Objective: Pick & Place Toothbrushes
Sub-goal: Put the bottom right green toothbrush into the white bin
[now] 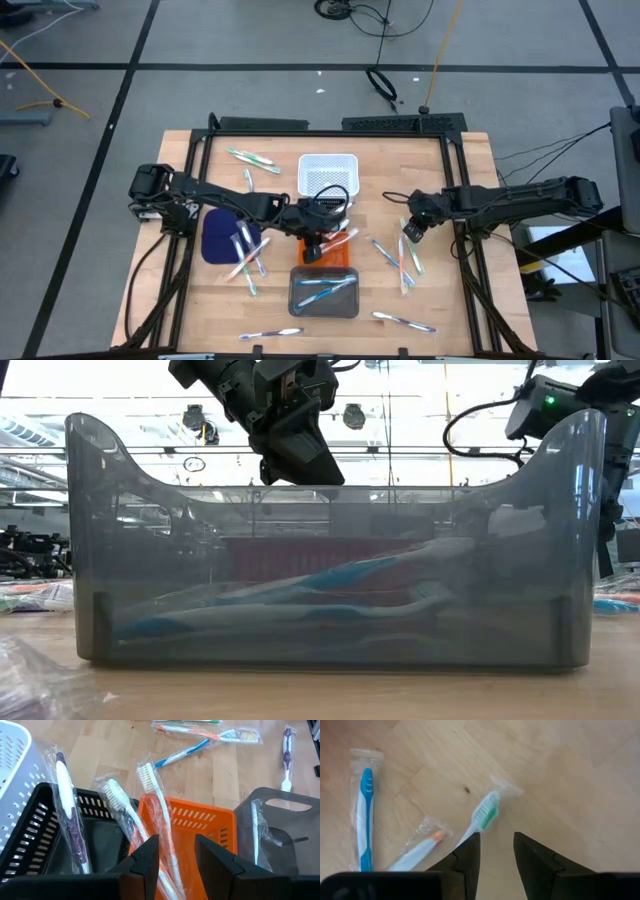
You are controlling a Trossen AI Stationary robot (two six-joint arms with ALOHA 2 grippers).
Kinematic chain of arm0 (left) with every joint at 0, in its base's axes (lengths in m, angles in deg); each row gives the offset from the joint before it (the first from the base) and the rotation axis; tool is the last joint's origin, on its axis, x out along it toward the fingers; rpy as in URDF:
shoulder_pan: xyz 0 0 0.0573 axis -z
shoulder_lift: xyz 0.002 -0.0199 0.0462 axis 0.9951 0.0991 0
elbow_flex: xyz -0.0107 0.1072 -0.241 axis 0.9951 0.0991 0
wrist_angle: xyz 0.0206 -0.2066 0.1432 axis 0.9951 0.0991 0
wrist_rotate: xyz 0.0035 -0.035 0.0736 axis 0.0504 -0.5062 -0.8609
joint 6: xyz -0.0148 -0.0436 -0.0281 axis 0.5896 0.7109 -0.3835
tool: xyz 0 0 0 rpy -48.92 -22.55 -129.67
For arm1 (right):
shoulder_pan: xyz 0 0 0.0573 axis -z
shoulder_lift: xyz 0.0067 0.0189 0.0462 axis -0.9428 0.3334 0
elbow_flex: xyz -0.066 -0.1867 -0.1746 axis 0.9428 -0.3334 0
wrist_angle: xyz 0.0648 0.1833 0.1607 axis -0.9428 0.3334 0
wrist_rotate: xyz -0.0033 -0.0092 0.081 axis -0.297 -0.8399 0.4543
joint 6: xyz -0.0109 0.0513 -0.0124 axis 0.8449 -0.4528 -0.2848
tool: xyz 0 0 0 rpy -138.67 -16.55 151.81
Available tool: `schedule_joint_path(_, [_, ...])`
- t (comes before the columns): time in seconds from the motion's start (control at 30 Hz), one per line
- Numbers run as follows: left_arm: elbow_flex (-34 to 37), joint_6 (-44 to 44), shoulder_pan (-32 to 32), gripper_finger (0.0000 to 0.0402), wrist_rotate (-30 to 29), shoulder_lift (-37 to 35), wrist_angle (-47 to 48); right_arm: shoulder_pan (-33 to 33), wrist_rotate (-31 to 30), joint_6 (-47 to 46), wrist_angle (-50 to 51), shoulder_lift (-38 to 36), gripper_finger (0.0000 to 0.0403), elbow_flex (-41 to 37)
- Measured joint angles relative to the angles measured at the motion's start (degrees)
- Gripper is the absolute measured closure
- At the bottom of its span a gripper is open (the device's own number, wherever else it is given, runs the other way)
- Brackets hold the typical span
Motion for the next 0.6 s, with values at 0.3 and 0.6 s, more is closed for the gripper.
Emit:
schedule_joint_path(0.3, [0.0, -0.8, 0.0, 0.0277, 0.0, 0.0, 0.0, 0.0, 7.7, -2.6, -13.1, 0.0, 0.0293, -7.8])
schedule_joint_path(0.6, [0.0, -0.8, 0.0, 0.0277, 0.0, 0.0, -0.1, 0.0, 9.9, -1.1, -14.9, -0.5, 0.0293, -8.7])
